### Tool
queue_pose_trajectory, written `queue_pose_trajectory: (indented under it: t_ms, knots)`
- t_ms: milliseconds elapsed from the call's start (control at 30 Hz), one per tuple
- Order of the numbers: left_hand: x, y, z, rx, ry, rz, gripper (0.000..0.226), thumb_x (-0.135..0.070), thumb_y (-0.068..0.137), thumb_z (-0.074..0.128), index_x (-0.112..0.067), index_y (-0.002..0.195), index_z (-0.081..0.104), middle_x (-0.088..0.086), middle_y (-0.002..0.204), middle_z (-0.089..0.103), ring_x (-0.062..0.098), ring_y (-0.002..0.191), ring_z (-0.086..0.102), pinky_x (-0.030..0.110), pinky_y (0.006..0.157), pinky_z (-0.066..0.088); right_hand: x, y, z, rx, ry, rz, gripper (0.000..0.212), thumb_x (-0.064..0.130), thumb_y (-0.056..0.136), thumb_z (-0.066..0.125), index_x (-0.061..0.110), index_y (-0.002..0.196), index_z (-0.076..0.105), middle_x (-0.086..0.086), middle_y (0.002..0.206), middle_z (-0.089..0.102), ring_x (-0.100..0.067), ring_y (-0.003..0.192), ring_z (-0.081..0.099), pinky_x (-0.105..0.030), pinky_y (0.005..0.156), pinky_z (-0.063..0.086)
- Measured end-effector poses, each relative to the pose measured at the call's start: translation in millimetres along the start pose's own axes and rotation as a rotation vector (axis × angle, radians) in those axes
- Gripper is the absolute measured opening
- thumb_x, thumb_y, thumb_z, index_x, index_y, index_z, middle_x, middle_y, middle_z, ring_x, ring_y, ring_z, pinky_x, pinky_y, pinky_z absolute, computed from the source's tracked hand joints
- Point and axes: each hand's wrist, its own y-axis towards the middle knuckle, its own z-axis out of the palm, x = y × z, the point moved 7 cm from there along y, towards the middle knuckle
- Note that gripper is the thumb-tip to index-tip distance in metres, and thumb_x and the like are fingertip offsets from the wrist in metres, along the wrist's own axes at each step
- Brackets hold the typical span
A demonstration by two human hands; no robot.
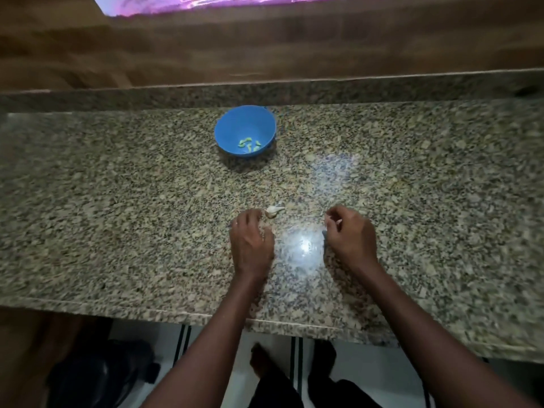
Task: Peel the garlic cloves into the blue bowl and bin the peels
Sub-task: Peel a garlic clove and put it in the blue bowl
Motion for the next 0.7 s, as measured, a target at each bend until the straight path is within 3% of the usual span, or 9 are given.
queue_pose_trajectory:
  t_ms: [100, 233, 433, 533, 700]
  knots:
    - [14.6, 5.2, 13.7, -0.006, 0.189, 0.01, 0.048, -0.036, 0.098, 0.051, -0.012, 0.14, 0.049, 0.008, 0.143, 0.047, 0.025, 0.129, 0.042, 0.048, 0.11, 0.036, -3.3, 21.9, 14.2, 0.032, -0.064, -0.005, 0.014, 0.024, 0.091, 0.073, 0.017, 0.103, 0.071, -0.004, 0.099, 0.07, -0.025, 0.084, 0.065, -0.026, 0.067, 0.04]
    - [15.4, 5.5, 15.3, -0.019, 0.234, 0.024, 0.05, -0.039, 0.098, 0.049, -0.014, 0.142, 0.045, 0.007, 0.145, 0.045, 0.025, 0.131, 0.04, 0.05, 0.111, 0.036, 6.3, 38.1, 25.5, 0.073, -0.105, -0.09, 0.008, 0.019, 0.09, 0.074, 0.016, 0.088, 0.068, -0.002, 0.089, 0.063, -0.025, 0.078, 0.061, -0.029, 0.064, 0.039]
    - [12.6, 4.7, 13.5, -0.018, 0.236, 0.017, 0.052, -0.039, 0.097, 0.05, -0.015, 0.142, 0.045, 0.007, 0.145, 0.046, 0.025, 0.133, 0.041, 0.049, 0.112, 0.036, 28.7, 64.7, 27.4, 0.11, -0.02, -0.101, 0.019, 0.009, 0.092, 0.068, 0.016, 0.077, 0.06, 0.002, 0.08, 0.059, -0.017, 0.07, 0.057, -0.024, 0.054, 0.033]
    - [12.7, 6.9, 12.6, -0.008, 0.254, 0.002, 0.054, -0.039, 0.095, 0.052, -0.013, 0.142, 0.048, 0.01, 0.146, 0.048, 0.028, 0.133, 0.043, 0.05, 0.111, 0.036, 76.4, 95.6, 33.1, 0.119, 0.065, -0.164, 0.014, 0.006, 0.093, 0.066, 0.014, 0.082, 0.063, 0.002, 0.08, 0.062, -0.015, 0.073, 0.059, -0.017, 0.056, 0.035]
    - [13.4, 7.2, 15.0, 0.004, 0.255, 0.006, 0.055, -0.039, 0.094, 0.055, -0.012, 0.142, 0.05, 0.01, 0.147, 0.049, 0.029, 0.134, 0.043, 0.051, 0.112, 0.035, 169.9, 153.0, 51.4, 0.076, 0.112, -0.339, 0.007, 0.008, 0.087, 0.068, 0.011, 0.081, 0.069, -0.006, 0.079, 0.07, -0.022, 0.074, 0.066, -0.032, 0.063, 0.053]
